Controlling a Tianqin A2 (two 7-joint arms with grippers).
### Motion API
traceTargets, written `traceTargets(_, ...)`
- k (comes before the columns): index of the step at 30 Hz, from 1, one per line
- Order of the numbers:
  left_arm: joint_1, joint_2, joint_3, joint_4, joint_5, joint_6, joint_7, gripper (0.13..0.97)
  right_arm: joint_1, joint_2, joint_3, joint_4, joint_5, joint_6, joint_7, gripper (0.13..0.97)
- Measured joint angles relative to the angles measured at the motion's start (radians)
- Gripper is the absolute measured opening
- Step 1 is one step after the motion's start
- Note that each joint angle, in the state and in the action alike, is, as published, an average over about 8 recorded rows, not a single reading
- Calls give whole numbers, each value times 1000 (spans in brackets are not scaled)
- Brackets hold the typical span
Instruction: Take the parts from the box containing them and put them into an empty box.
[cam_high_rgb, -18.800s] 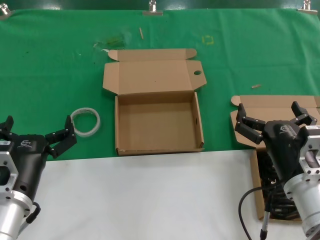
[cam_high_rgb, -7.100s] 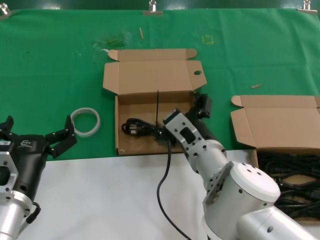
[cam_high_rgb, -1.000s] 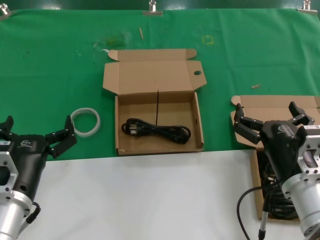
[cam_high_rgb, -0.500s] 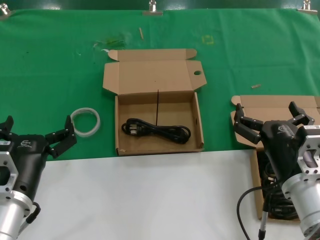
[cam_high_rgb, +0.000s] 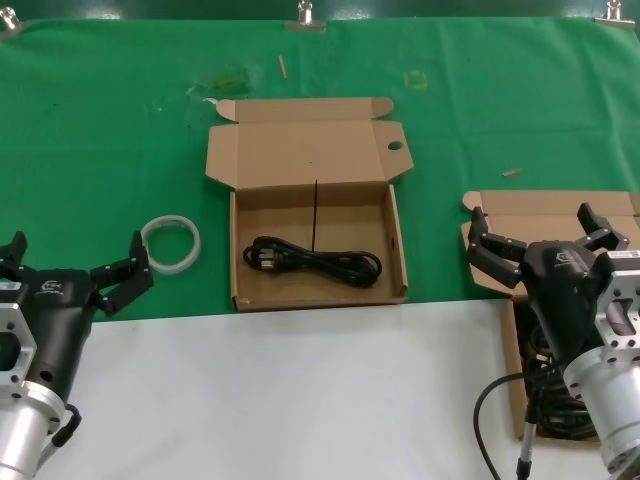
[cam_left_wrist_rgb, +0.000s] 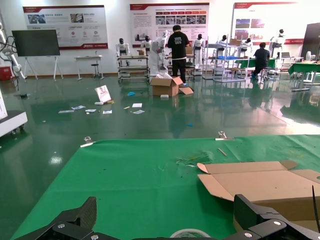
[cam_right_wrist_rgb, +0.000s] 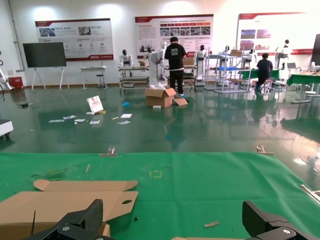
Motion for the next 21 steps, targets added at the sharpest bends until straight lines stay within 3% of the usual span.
traceTargets(21, 0, 0, 0, 0, 0, 0, 0, 966, 0, 0, 0, 0, 0, 0, 0, 966)
